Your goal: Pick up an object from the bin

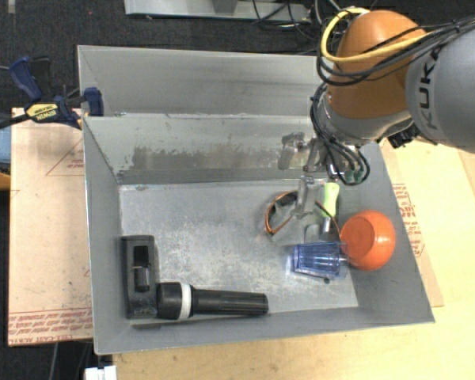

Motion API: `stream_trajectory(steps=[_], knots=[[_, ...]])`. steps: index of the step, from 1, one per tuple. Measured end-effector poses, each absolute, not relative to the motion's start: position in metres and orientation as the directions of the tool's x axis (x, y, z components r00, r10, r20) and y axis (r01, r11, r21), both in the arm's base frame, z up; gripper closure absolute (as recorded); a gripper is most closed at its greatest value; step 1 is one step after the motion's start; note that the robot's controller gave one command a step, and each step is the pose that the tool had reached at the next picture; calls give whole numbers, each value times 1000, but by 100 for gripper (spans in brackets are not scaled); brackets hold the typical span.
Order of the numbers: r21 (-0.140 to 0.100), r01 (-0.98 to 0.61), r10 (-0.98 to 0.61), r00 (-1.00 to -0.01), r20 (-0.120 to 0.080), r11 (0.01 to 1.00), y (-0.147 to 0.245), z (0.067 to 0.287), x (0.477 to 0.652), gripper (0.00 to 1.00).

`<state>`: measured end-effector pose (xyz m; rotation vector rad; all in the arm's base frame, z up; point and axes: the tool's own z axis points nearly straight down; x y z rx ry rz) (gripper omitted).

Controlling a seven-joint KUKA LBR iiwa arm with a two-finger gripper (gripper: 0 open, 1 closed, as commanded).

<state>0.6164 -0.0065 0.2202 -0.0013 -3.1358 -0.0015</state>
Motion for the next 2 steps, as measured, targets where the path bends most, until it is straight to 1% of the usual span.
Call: stream_trajectory(steps=[1, 2], knots=[[1, 0, 0, -1000, -2, 1000, -7, 225, 618, 0], [0, -259, -259, -966, -4, 966, -43, 122, 628, 0]])
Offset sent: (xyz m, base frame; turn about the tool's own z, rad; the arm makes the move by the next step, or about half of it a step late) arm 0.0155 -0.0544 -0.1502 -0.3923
